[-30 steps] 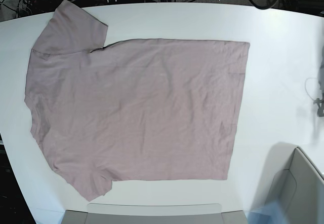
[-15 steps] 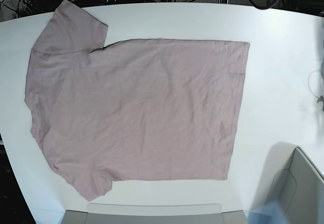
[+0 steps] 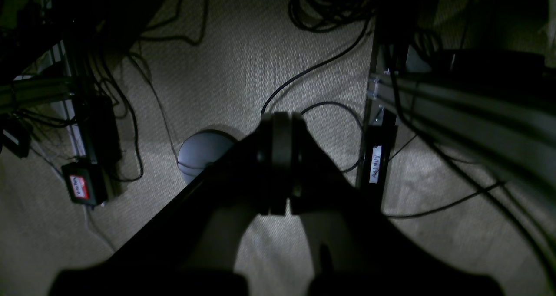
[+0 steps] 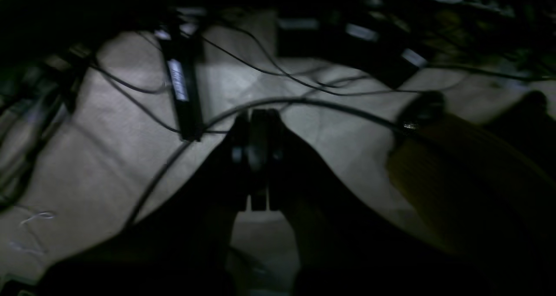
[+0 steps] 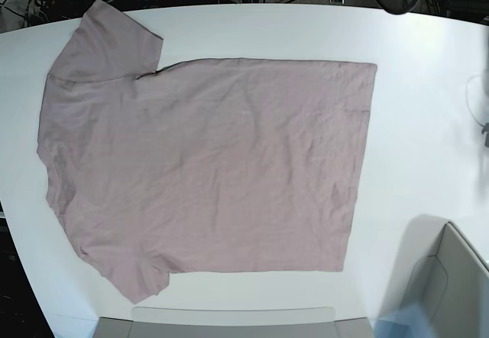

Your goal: Fold the T-shirt properly

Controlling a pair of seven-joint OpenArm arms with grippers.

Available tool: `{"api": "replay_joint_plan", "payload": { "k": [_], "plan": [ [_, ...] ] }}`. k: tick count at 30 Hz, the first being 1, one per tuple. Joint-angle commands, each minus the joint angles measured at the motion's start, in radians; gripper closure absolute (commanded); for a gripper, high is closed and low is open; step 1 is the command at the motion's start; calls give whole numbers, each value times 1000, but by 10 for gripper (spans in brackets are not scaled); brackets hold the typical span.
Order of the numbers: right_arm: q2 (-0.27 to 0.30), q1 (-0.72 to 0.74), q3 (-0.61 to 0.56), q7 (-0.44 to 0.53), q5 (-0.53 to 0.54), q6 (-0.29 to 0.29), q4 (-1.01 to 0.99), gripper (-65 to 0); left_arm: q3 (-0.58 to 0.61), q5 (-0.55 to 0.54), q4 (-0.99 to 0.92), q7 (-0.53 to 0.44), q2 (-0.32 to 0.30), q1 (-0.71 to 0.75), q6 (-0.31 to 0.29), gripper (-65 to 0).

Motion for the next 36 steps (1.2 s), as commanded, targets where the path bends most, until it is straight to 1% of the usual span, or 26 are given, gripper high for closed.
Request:
{"api": "replay_joint_plan", "payload": {
  "k": [1,3,4,6,11,16,19,22,24,26,31,33,36],
  "plan": [
    [18,-30,-1,7,4,7,50,-2,-3,-1,5,-7,-11,29,8,-1],
    [52,-92,-1,6,4,7,144,-2,-3,-1,54,7,-11,84,8,0],
    [67,-119,-1,6,4,7,182,-2,-3,-1,99,32,-11,115,8,0],
    [95,-178,-1,4,4,7,256,-1,-3,-1,223,81,-11,181,8,0],
    [142,-314,-1,0,6,7,425,-1,-5,-1,528,184,-11,339,8,0],
    [182,-460,-1,-77,7,7,662,-1,-5,-1,792,271,-9,483,8,0],
    [211,-546,5,-99,7,7,807,-1,-6,-1,946,310,-9,568,8,0],
    [240,-603,9,-103,9,7,899,-1,-11,-1,1081,342,-9,638,8,0],
    [269,-638,9,-105,38,5,960,-1,-40,-1,1188,366,-7,681,8,0],
    [303,-673,9,-120,107,5,1032,-1,-68,-1,1295,400,-3,721,8,0],
    [377,-727,11,-217,270,1,1204,-1,-135,-1,1503,457,17,782,8,0],
    [394,-741,11,-237,308,-1,1264,-1,-157,-1,1561,469,22,784,8,0],
    [406,-739,11,-244,313,-1,1324,-1,-166,-1,1608,481,20,776,8,0]
  ]
}}
